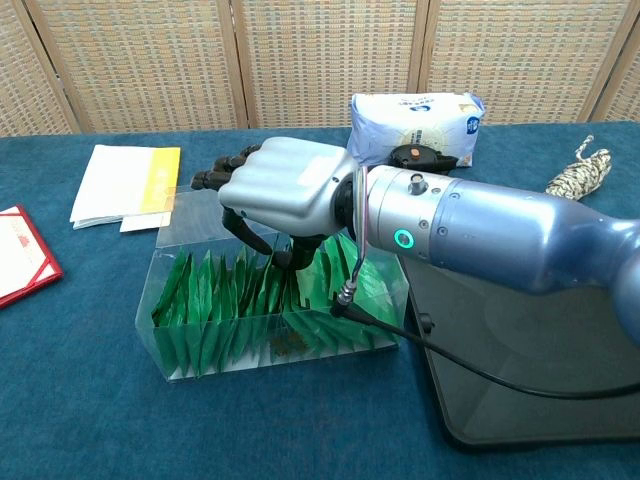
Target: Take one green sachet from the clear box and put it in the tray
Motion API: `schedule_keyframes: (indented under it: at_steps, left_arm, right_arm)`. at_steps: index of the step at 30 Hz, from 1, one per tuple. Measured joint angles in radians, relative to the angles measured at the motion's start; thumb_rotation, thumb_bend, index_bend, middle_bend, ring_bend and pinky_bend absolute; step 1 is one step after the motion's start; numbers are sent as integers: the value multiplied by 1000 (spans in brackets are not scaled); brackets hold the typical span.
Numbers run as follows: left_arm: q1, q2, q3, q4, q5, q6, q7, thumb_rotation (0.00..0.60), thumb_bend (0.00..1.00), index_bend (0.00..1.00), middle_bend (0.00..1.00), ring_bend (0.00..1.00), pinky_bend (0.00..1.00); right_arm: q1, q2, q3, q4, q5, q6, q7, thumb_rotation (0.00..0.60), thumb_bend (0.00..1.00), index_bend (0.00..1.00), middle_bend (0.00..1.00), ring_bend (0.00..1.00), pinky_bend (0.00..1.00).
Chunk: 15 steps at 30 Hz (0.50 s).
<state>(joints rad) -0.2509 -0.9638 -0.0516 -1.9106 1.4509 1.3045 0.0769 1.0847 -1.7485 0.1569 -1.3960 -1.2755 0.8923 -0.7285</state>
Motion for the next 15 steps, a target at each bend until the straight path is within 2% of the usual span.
schedule_keyframes:
  at_steps: [15]
  left_arm:
    - [-2, 0, 0, 0, -3, -3, -1, 600, 59, 0, 0, 0, 0]
  right_arm:
    - [-7, 5, 7, 6, -10, 16, -8, 600, 545, 627, 104, 0, 187]
